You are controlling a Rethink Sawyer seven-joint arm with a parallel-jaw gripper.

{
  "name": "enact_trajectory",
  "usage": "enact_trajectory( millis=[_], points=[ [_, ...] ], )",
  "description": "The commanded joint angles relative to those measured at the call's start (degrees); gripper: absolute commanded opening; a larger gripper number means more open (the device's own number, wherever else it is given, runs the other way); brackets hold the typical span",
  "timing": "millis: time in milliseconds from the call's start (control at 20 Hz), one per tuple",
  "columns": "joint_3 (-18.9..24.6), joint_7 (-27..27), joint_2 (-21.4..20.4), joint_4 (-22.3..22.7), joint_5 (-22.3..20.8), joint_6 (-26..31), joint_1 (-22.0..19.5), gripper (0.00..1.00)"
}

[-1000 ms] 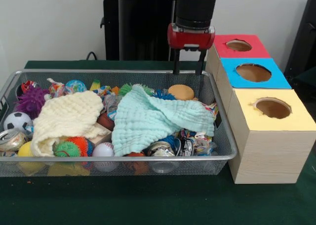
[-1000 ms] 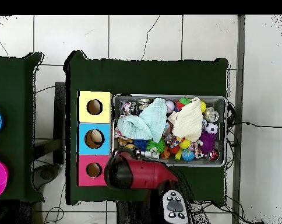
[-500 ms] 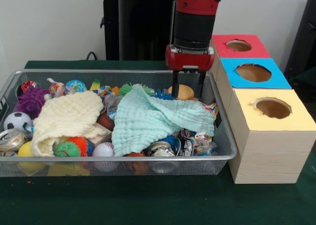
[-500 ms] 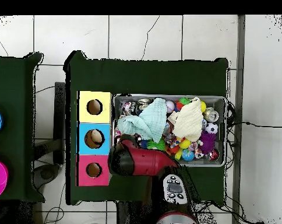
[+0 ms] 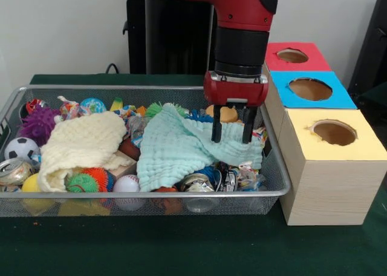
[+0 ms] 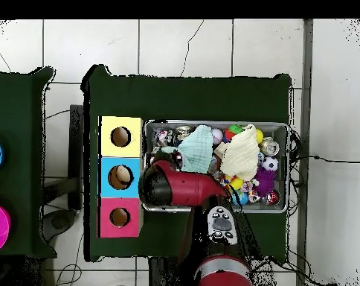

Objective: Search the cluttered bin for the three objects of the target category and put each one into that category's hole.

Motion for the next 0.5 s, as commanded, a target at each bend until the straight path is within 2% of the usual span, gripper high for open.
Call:
enact_trajectory(
  millis=[50, 500],
  points=[
    [-0.82, 9.6, 3.75, -11.05, 3.99, -1.54, 1.19, 1.0],
    [-0.3, 14.06, 6.31, -12.13, 9.88, -3.33, 2.12, 1.0]
  ],
)
